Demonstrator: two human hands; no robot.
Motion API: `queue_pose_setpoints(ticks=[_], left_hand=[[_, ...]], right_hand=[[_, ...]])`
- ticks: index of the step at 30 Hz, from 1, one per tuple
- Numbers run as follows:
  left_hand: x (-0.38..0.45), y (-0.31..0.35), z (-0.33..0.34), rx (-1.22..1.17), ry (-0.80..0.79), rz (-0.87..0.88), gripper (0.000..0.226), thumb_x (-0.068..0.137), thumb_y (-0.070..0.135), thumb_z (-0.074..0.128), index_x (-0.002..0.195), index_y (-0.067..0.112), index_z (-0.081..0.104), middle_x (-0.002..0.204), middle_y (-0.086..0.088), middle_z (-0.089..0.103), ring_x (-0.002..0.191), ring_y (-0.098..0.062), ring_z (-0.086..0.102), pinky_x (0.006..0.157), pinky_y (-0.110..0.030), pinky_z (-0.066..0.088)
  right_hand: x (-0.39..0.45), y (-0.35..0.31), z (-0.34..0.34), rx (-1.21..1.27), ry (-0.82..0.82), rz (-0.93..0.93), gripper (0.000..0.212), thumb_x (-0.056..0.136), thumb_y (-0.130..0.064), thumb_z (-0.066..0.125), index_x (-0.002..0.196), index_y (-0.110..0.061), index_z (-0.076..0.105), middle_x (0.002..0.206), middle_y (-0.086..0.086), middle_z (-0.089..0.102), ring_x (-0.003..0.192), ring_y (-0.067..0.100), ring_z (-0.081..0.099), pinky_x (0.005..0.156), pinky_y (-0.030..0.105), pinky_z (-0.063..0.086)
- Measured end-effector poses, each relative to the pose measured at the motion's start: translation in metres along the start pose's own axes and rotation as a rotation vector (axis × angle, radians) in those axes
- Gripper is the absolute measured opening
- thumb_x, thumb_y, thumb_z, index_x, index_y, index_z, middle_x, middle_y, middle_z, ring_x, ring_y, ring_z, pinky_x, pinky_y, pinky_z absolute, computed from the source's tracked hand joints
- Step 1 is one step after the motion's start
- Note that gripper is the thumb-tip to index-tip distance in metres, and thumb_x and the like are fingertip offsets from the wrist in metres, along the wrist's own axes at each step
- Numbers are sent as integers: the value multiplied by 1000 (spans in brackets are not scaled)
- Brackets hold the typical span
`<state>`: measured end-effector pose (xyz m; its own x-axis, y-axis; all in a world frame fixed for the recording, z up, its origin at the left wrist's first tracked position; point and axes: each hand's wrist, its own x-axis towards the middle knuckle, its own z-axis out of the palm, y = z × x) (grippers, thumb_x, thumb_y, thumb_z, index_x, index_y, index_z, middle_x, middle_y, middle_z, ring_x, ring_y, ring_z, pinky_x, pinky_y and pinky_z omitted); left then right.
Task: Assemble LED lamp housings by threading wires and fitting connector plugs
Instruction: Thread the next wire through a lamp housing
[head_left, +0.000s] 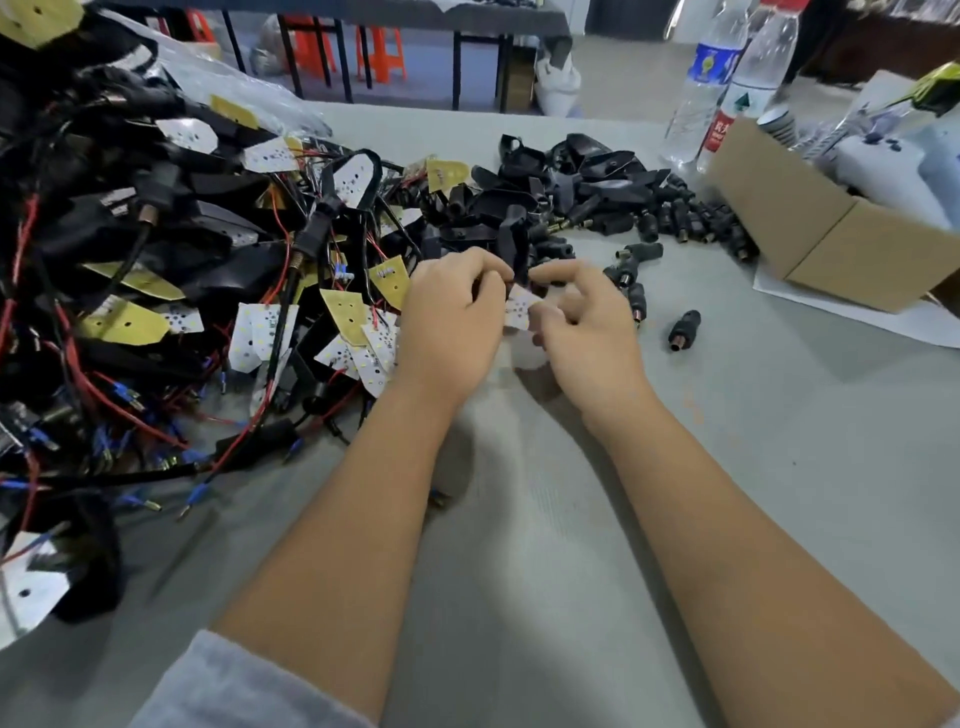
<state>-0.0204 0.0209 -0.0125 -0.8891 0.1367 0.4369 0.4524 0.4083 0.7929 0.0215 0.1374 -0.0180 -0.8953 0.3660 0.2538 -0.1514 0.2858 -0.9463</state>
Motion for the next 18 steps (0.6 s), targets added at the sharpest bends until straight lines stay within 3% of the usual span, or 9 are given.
queue_pose_setpoints(ticks=[3,6,9,10,14,18], left_hand=[[0,1,1,102,15,90,34,91,11,42,113,15,68,109,5,65,119,-21,52,104,-46,39],[-1,-7,3,294,10,94,41,92,6,45,131,15,56,132,-1,58,138,-24,31,115,-42,26],[2,-14,1,387,-4,91,31,100,17,43,121,17,65,114,-2,67,126,-27,41,108,-36,30],[3,-14,1,406,-27,120,31,101,20,42,116,17,69,105,-3,69,117,-29,48,104,-38,34],[2,-4,7,385,-57,199,32,103,23,40,107,13,69,92,-6,68,95,-30,58,88,-45,43],[-4,-1,8,314,-36,198,29,103,23,41,105,12,68,96,-8,63,95,-29,56,86,-45,43]], right_hand=[[9,-4,-15,484,186,214,23,87,4,52,93,-16,63,70,1,58,52,12,48,55,21,44],[15,-4,-34,952,284,373,16,91,-4,48,88,-11,62,66,4,57,49,12,45,55,21,42],[16,-1,-48,1245,343,419,10,90,-19,56,87,-10,59,67,5,57,50,15,50,58,23,46],[16,0,-51,1311,333,395,18,89,-27,62,89,-9,57,71,7,59,53,17,54,61,24,48],[12,0,-51,1336,123,293,48,84,-52,65,96,-6,60,83,10,66,66,20,62,66,28,54],[12,0,-39,1090,42,304,37,97,-46,51,100,-11,64,72,2,61,61,12,59,62,23,53]])
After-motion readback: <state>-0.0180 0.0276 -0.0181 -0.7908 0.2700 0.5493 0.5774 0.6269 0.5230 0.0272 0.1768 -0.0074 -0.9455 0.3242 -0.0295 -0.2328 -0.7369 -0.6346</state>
